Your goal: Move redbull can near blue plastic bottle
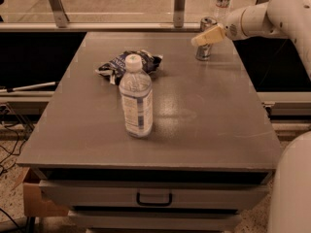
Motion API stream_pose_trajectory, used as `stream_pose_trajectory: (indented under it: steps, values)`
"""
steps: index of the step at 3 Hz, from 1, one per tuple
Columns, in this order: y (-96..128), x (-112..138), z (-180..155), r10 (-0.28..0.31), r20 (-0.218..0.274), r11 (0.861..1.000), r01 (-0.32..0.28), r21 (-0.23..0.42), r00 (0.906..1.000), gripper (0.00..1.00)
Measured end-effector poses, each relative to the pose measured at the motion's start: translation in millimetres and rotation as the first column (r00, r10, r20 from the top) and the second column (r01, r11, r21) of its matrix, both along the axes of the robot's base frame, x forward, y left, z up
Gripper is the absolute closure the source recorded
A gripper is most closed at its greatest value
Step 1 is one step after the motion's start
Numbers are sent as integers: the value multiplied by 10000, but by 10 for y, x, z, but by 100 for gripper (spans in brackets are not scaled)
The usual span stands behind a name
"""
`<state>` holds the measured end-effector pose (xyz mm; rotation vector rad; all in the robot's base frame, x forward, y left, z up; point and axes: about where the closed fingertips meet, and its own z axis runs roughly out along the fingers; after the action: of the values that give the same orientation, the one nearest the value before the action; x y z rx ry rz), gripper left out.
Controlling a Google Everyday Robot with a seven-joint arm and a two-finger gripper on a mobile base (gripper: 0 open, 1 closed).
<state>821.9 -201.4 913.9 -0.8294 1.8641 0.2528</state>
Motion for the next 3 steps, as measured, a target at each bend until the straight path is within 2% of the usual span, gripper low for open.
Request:
stream_pose_trajectory:
  steps: [1, 3]
  values:
    - [30, 30, 24, 30, 23, 9997, -31, 228, 10000, 30]
    - [131, -92, 223, 328, 292, 9993, -333, 159, 9990, 76]
